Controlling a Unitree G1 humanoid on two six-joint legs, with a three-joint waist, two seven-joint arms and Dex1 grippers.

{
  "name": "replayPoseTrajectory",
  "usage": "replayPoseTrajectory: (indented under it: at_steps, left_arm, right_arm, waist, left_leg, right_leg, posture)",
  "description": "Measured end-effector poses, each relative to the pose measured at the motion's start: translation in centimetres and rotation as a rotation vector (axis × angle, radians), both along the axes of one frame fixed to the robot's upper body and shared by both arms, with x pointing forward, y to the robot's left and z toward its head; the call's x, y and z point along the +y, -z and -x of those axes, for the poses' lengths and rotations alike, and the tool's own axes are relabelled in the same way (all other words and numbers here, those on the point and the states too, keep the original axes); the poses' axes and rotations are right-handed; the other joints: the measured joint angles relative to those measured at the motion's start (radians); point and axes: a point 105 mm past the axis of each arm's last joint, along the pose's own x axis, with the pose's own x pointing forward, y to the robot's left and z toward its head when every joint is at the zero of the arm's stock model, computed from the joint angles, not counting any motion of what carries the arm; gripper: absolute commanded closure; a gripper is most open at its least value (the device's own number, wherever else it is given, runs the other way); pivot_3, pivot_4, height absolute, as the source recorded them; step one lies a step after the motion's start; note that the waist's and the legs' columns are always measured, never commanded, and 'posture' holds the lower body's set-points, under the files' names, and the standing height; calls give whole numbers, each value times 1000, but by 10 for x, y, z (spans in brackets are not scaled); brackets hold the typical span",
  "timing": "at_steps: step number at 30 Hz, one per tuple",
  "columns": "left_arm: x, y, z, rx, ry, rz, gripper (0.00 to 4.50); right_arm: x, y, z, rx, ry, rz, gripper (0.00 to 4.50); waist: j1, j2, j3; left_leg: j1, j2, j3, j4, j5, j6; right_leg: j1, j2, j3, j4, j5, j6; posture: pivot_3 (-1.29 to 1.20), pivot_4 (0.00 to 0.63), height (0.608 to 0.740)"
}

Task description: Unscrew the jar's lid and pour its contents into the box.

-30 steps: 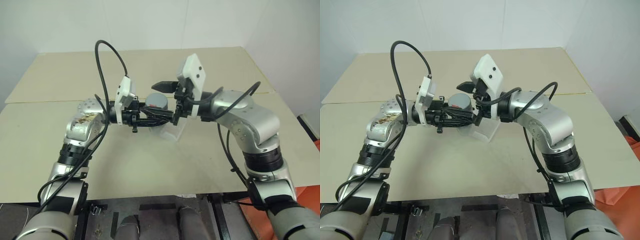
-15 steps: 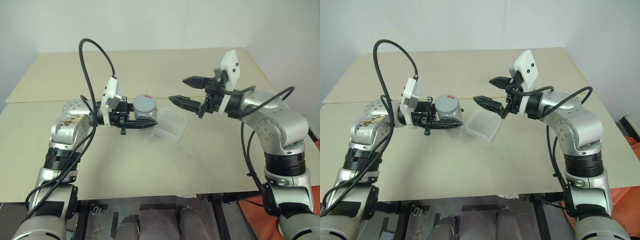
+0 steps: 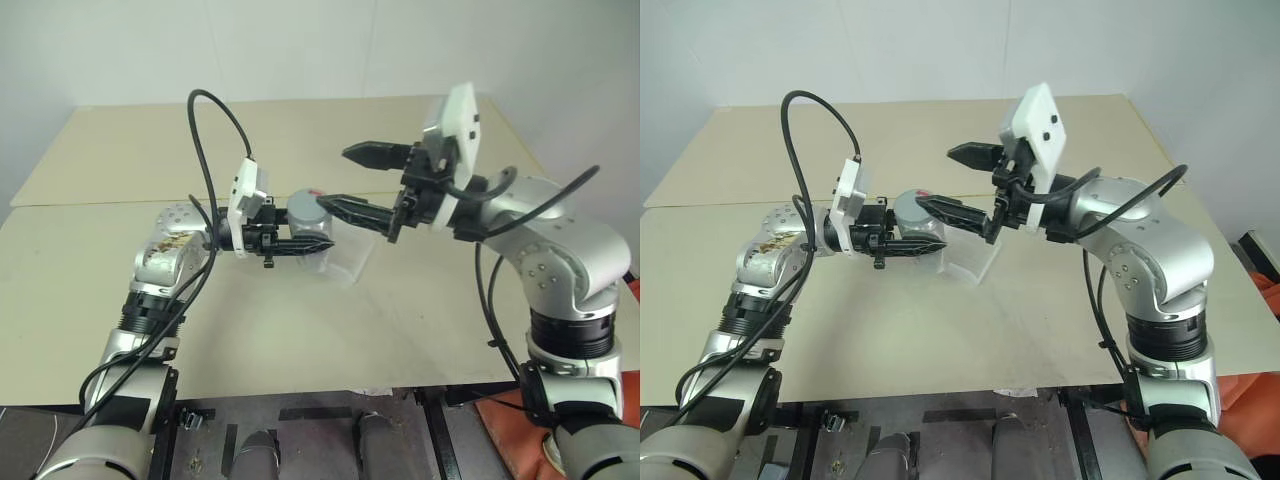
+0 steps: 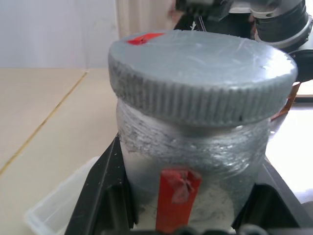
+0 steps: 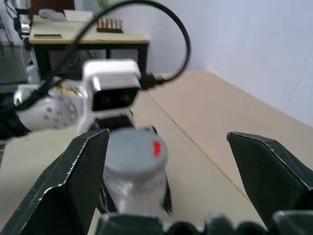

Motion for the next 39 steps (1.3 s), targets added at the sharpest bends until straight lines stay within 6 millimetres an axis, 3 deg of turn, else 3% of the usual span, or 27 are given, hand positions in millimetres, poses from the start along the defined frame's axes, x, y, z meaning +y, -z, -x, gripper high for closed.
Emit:
replayPoseTrajectory:
  at_steps: [7, 13, 23, 39]
  left_arm:
    - [-5, -4, 0, -9, 13, 13, 2570]
    - [-7, -5, 2, -16, 21, 17, 2570]
    - [-1, -3, 4, -15, 9, 8, 2570]
    - [13, -5, 0, -10, -42, -10, 2570]
  right_arm:
    - [25, 9, 5, 24, -73, 19, 21]
    - [30, 18, -4, 37, -53, 50, 21]
    - [26, 22, -14, 40, -18, 71, 21]
    - [-2, 23, -19, 34, 41, 102, 21]
  waist:
    - [1, 0, 0]
    - [0, 0, 0]
    - [0, 0, 0]
    - [1, 0, 0]
  left_leg:
    - [0, 0, 0, 0, 0, 0]
    - [0, 0, 0, 0, 0, 0]
    - [0, 0, 0, 0, 0, 0]
    - [0, 0, 0, 0, 0, 0]
  right_leg:
    - [0, 0, 0, 0, 0, 0]
    - [0, 0, 0, 0, 0, 0]
    - [0, 0, 0, 0, 0, 0]
    - [0, 0, 0, 0, 0, 0]
  posture:
    - [0, 150, 740]
    - [0, 150, 740]
    - [0, 150, 740]
    - [0, 150, 740]
